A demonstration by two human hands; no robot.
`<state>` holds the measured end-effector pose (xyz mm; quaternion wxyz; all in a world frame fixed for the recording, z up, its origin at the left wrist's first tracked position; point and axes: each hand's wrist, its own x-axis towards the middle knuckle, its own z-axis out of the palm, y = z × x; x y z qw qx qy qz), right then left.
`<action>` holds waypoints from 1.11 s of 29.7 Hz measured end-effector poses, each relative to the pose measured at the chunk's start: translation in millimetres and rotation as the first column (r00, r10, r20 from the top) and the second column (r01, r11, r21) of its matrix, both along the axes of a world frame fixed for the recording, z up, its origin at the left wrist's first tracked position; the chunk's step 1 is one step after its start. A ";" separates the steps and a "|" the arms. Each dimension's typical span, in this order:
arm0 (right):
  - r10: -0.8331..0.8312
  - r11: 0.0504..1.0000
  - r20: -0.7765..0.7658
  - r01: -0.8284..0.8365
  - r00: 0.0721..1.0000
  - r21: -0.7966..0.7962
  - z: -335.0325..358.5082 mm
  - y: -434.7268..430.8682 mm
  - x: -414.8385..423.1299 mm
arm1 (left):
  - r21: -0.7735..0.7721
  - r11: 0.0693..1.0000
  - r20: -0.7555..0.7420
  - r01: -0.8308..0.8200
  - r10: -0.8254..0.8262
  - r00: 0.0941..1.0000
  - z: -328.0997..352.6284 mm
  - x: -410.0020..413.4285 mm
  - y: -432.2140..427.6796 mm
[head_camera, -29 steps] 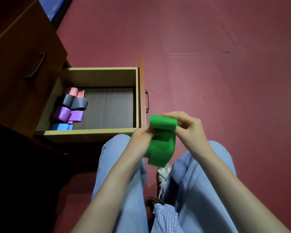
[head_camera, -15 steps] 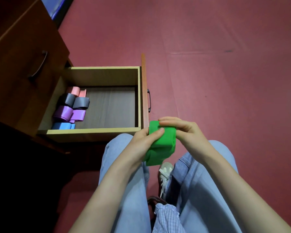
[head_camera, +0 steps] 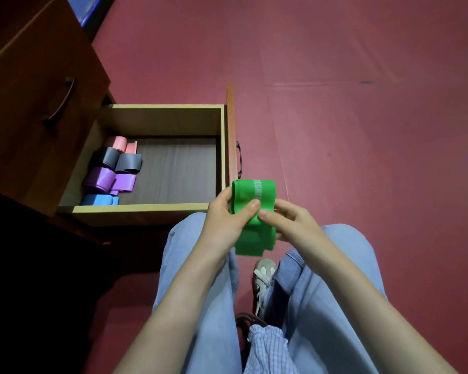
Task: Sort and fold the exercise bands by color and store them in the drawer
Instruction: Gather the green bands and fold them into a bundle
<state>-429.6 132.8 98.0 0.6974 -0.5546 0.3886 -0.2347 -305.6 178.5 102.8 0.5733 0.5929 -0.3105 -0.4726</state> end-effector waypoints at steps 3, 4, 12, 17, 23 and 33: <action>-0.035 0.999 0.061 0.032 0.998 0.043 -1.0 -0.3 1.0 | -0.030 1.000 -0.073 -0.007 0.004 0.997 -1.2 2.8 -0.4; -0.054 0.998 0.079 0.050 0.995 0.047 -1.6 -0.4 1.5 | -0.021 1.000 -0.124 -0.002 -0.001 0.992 -1.2 3.6 -0.1; -0.232 0.972 0.200 0.234 0.952 0.018 1.7 -7.3 11.8 | 0.167 0.970 -0.311 0.180 -0.121 0.943 -8.4 -0.8 3.8; -0.200 0.979 0.181 0.203 0.963 0.005 -3.9 -5.9 8.4 | 0.149 0.976 -0.506 0.158 -0.062 0.860 1.5 1.2 1.0; -0.139 0.980 0.210 0.104 0.968 0.170 -4.6 -1.9 0.0 | 0.215 0.942 -0.519 0.257 -0.112 0.847 -0.8 11.8 2.8; -0.193 0.947 0.243 0.115 0.951 0.301 -8.1 2.5 1.5 | 0.115 0.991 -0.214 0.063 -0.038 0.976 -13.3 6.2 9.6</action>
